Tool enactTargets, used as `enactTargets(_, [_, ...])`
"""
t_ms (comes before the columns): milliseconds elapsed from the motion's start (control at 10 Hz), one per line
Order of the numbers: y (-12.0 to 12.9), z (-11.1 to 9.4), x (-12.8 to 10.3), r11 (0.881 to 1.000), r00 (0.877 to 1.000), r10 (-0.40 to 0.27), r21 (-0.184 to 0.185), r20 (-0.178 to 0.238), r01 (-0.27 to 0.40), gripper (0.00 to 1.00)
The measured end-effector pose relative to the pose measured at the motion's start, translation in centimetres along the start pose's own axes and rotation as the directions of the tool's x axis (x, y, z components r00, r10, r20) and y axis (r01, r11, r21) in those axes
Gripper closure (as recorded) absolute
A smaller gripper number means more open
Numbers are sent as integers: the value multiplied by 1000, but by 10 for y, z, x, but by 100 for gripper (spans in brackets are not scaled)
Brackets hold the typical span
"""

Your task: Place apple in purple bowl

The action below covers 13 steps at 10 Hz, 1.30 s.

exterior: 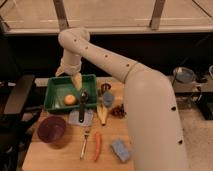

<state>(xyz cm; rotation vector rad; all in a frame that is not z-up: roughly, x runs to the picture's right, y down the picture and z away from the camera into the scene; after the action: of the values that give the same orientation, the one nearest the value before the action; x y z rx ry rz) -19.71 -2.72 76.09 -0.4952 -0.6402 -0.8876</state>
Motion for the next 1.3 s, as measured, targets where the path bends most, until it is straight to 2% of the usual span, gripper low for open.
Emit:
enactTargets(300, [-20,29,-27,999,999,-33,-12,3,33,20])
enactTargets(500, [-27,42,-30,999,999,-30,-17,-12,29,20])
enactTargets(600, [-30,50,-27,1000,1000,-24,-20,-15,24,20])
enactTargets(800, [-31,62,-6,1000,999,22,-22,-25,-22,20])
enactTargets(1100, [-32,74,8,997,997,82,8,-6,-82,20])
enactTargets(1300, [-33,87,7,996,996,86,37,-30,-85,20])
